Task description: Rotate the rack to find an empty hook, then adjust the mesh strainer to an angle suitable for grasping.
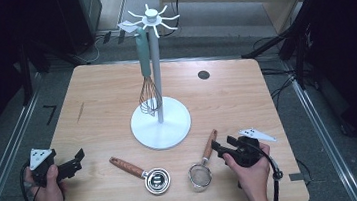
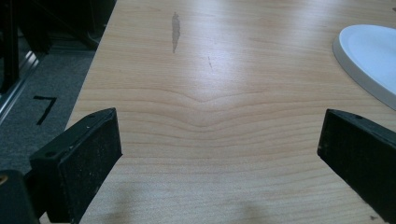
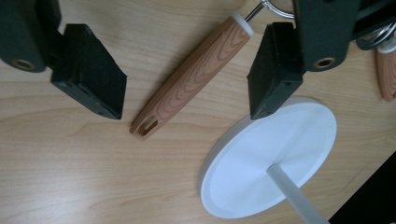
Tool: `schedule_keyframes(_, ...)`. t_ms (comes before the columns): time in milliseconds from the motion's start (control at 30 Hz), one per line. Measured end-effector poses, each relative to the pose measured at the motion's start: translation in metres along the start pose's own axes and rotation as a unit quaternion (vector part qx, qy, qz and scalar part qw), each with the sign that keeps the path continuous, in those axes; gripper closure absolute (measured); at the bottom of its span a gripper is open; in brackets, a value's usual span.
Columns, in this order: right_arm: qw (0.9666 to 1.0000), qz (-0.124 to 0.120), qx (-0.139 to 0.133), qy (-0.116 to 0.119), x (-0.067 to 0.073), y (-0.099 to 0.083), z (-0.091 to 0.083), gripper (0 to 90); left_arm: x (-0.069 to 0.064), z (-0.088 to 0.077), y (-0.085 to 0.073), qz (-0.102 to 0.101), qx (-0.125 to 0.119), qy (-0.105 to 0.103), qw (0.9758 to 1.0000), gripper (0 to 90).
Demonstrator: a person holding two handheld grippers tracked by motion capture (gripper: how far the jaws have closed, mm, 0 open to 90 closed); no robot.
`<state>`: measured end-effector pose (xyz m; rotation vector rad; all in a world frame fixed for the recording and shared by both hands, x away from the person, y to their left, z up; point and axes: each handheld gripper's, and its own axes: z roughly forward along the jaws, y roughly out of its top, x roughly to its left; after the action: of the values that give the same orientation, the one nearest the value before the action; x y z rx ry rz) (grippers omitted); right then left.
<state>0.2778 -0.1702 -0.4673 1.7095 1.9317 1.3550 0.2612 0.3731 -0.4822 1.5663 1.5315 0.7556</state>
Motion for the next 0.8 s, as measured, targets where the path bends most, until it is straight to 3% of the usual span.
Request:
schedule_keyframes(67,0.9998,0.009,0.011,0.012,0.001,-0.002,0.003,23.6,0.000,0.000,0.000,0.001,0.001,-0.001,1.0000,0.0)
schedule_keyframes(167,0.9995,0.014,0.023,0.017,0.004,-0.004,0.008,23.8,0.000,0.000,0.000,0.001,0.001,-0.001,1.0000,0.0)
schedule_keyframes(367,0.9982,0.040,0.045,0.001,0.014,-0.006,0.012,40.1,0.000,0.000,0.000,0.001,0.002,0.000,1.0000,0.0)
schedule_keyframes(467,0.9953,0.075,0.061,0.004,0.016,-0.007,0.011,48.4,0.000,0.000,0.000,0.001,0.002,0.000,1.0000,0.0)
schedule_keyframes(800,0.9892,0.098,0.108,-0.017,0.021,-0.009,0.017,50.0,0.000,0.000,0.000,0.001,0.002,0.000,1.0000,0.0)
